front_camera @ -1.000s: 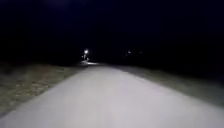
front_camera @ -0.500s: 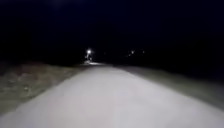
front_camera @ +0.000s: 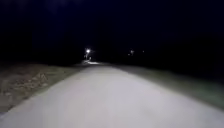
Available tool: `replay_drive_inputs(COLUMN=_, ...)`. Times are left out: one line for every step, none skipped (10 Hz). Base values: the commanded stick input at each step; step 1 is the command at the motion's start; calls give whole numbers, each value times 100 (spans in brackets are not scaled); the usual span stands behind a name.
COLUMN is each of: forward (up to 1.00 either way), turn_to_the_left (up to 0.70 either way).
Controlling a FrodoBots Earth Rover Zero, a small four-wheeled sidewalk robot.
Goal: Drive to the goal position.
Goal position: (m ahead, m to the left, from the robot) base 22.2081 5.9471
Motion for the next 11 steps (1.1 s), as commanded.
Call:
replay_drive_inputs(forward=100, turn_to_the_left=5)
replay_drive_inputs(forward=100, turn_to_the_left=6)
replay_drive_inputs(forward=100, turn_to_the_left=6)
replay_drive_inputs(forward=100, turn_to_the_left=9)
replay_drive_inputs(forward=100, turn_to_the_left=0)
replay_drive_inputs(forward=100, turn_to_the_left=0)
replay_drive_inputs(forward=100, turn_to_the_left=0)
replay_drive_inputs(forward=100, turn_to_the_left=0)
replay_drive_inputs(forward=100, turn_to_the_left=0)
replay_drive_inputs(forward=100, turn_to_the_left=0)
replay_drive_inputs(forward=100, turn_to_the_left=7)
